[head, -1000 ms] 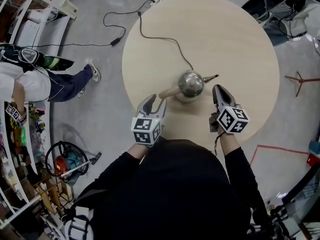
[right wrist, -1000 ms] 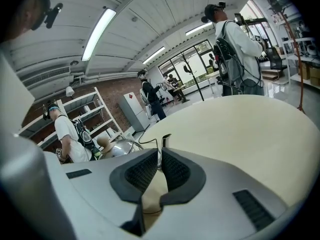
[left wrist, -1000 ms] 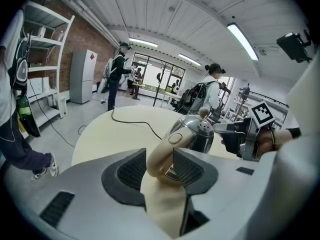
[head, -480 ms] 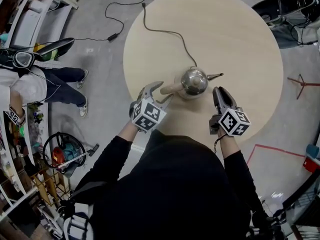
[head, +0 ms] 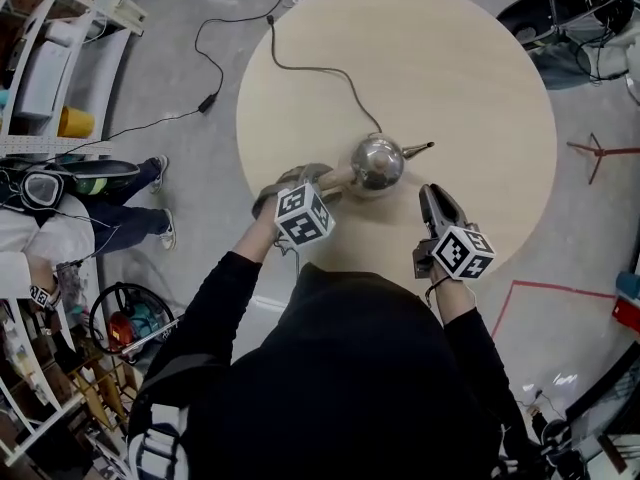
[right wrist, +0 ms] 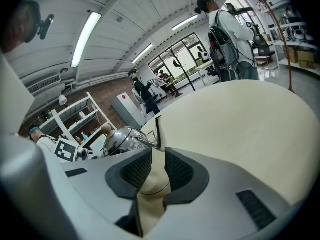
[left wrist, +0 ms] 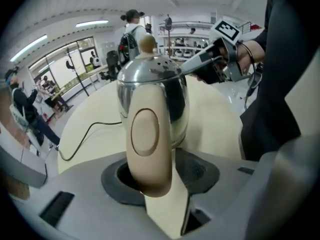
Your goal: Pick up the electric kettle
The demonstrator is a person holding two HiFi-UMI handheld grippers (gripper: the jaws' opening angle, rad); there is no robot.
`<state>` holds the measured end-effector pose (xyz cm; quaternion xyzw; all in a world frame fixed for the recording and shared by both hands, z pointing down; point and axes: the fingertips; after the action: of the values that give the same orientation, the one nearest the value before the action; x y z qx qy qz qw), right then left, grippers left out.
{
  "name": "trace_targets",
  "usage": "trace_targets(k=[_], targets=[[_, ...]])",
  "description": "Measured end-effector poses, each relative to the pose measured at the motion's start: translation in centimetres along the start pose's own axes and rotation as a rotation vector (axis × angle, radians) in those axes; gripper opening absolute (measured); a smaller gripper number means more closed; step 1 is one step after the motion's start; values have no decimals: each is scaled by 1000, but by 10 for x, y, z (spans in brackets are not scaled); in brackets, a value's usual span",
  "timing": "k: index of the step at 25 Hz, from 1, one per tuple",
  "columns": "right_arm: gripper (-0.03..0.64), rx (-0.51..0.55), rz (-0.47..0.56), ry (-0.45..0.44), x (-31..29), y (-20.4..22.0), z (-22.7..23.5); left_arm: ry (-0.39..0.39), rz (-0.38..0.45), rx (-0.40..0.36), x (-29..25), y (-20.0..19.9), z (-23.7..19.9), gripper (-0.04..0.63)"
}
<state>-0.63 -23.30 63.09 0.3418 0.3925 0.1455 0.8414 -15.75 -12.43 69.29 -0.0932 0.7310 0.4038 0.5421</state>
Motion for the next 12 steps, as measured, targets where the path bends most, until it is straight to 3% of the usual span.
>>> trace_targets(k=[2, 3, 12], targets=[[86, -3, 2, 7, 1, 0, 1, 6, -62, -56, 0, 3, -4, 142], [86, -4, 3, 9, 3, 2, -1, 13, -79, -66, 2, 4, -5, 137], [86, -45, -15, 32, -7, 11, 2, 88, -33, 30, -2, 1, -23, 103]])
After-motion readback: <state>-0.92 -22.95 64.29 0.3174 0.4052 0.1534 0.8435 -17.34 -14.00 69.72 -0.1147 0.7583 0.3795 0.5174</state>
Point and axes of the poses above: the fingertips, and each gripper's own axes: x backward along the fingers, z to its right, y out of its underside, and after that the axes turned 10 degrees about y, right-handed
